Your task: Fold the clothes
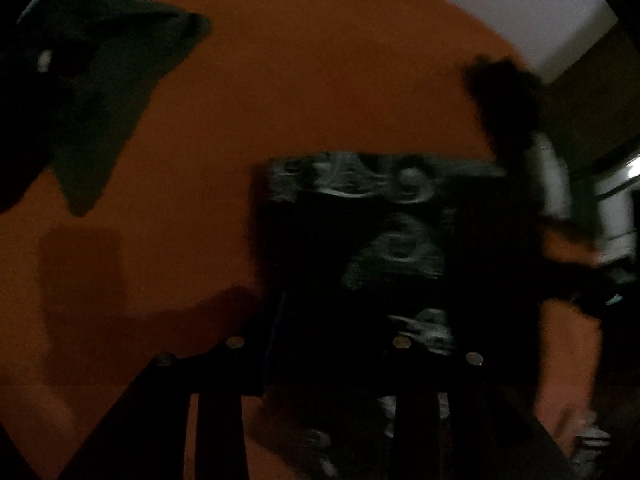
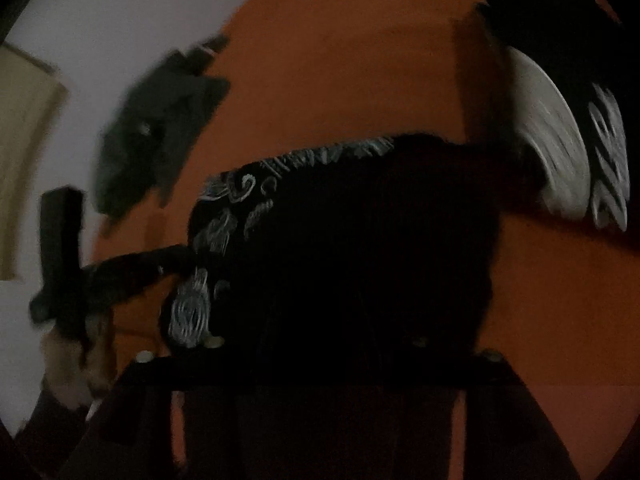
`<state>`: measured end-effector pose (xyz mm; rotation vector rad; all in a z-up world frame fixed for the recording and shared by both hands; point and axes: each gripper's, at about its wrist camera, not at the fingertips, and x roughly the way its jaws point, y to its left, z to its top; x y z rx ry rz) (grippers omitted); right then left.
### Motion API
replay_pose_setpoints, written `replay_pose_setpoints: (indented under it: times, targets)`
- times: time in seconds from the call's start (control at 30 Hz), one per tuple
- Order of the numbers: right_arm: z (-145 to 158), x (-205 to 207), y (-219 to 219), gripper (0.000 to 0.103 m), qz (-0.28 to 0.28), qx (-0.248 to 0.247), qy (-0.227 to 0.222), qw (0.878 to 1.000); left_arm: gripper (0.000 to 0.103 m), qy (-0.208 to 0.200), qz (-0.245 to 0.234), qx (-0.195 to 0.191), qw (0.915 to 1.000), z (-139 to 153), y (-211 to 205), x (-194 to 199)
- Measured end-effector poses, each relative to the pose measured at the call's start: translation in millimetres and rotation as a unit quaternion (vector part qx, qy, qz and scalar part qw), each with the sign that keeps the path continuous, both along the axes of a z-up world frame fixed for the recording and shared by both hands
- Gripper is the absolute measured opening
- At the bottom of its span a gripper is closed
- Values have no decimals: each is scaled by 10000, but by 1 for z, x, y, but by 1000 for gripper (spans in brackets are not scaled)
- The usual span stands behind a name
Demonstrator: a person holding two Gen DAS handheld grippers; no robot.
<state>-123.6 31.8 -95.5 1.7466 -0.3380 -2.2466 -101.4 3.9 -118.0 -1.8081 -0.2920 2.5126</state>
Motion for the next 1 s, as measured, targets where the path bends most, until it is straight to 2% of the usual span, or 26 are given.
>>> replay_pose_setpoints:
  times: [0.03,0.07,0.1,0.13,0.17,0.2,0.23,0.3,0.33,0.37,0.43,0.5,0.63,0.7,0.73,0.77,0.8,0.83,0.9,1.0]
  targets:
    - [0,-13,-16,53,107,207,-31,9997,35,82,154,-61,9998,2,-8,1]
    - [0,-23,-26,53,181,392,-16,9991,35,121,323,114,9993,4,-19,1]
    - [-4,-35,-35,53,187,796,-12,9967,35,145,491,347,9981,5,-30,0]
    - [-9,-45,-41,47,145,1080,-57,9940,36,89,606,616,9962,4,-41,-2]
    - [-18,-57,-46,30,75,1183,-155,9928,36,9,689,832,9941,1,-49,-6]
    - [-24,-65,-48,22,40,1249,-231,9919,36,-29,720,903,9933,0,-53,-10]
    - [-23,-67,-46,0,-24,1173,-144,9930,36,28,723,813,9941,-1,-49,-15]
    - [-20,-69,-41,0,-165,971,82,9951,36,120,589,408,9974,1,-38,-22]
    - [-14,-66,-36,0,-217,665,253,9972,36,133,548,357,9978,1,-33,-23]
    - [-6,-61,-31,0,-293,262,428,9983,36,148,524,438,9976,1,-29,-24]
    - [12,-52,-24,0,-384,-113,754,9963,36,123,494,474,9976,-1,-30,-25]
    - [25,-48,-20,0,-286,-372,856,9952,36,90,466,486,9977,-2,-33,-26]
    - [25,-43,-23,0,-145,-430,637,9969,36,23,411,511,9978,-4,-39,-27]
    - [19,-46,-31,1,-60,-83,471,9988,36,-8,431,516,9977,-3,-37,-30]
    - [15,-49,-36,6,-64,182,312,9993,36,-14,438,513,9977,-4,-33,-32]
    - [8,-50,-38,27,-155,475,79,9987,36,-17,441,507,9977,-6,-29,-33]
    - [-4,-50,-38,43,-247,741,-276,9966,36,-19,444,501,9978,-7,-24,-34]
    - [-14,-51,-40,68,-243,782,-503,9954,36,-24,433,466,9980,-7,-22,-34]
    - [-30,-52,-45,69,-201,826,-766,9934,36,-36,401,379,9985,-6,-19,-32]
    - [-33,-59,-49,77,-320,740,-784,9937,36,-132,403,287,9987,-8,-17,-31]
